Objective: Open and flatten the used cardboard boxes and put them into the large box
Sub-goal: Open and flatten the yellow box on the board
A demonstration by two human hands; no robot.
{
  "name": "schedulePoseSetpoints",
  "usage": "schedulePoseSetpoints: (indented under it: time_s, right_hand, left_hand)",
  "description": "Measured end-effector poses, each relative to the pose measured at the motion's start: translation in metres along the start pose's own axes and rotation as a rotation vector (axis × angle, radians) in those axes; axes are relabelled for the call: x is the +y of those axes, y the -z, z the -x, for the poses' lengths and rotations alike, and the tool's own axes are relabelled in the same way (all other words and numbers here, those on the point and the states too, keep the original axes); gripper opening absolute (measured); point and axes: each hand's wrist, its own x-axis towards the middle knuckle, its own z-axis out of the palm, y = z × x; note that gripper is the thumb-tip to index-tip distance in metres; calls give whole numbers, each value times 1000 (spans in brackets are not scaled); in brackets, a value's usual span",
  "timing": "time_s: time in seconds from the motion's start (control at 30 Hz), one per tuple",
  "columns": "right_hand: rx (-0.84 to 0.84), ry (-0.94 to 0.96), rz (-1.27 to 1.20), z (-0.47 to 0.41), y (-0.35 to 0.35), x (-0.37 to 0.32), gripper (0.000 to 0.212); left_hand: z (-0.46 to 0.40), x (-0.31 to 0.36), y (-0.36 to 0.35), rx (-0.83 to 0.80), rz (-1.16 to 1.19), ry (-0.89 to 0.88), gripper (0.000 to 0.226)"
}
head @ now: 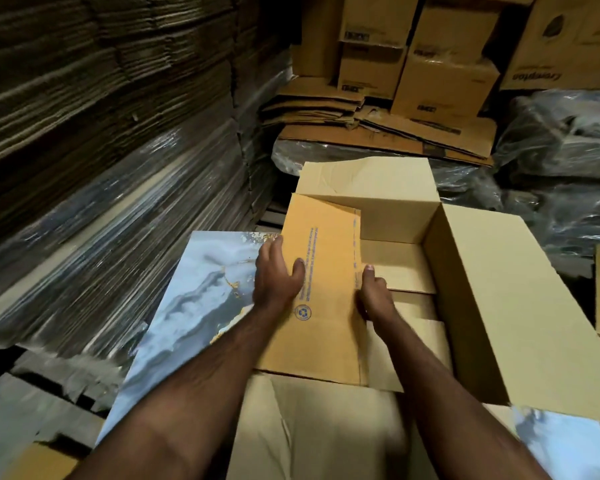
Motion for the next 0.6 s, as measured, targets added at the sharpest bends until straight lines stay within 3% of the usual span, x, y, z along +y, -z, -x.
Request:
schedulePoseSetpoints:
  time_s: [0.1,0.3,0.4,0.5,0.6]
  right_hand:
    - [-236,-72,-333,28,10,-5,87]
    - [-369,136,-721,74,1,-54,97]
    - [-472,251,-604,94,-27,-78,102]
    - [-469,297,-461,112,-53,-87,97]
    - [-413,327,-359,121,-68,-78,94]
  left_hand:
    - [9,0,5,-48,66,55,54]
    - [11,30,57,-316,169,116,67]
    - [13,57,109,-481,341,43,69]
    - [12,65,157,-596,218,40,45]
    - [-3,64,193,-404,38,29,29]
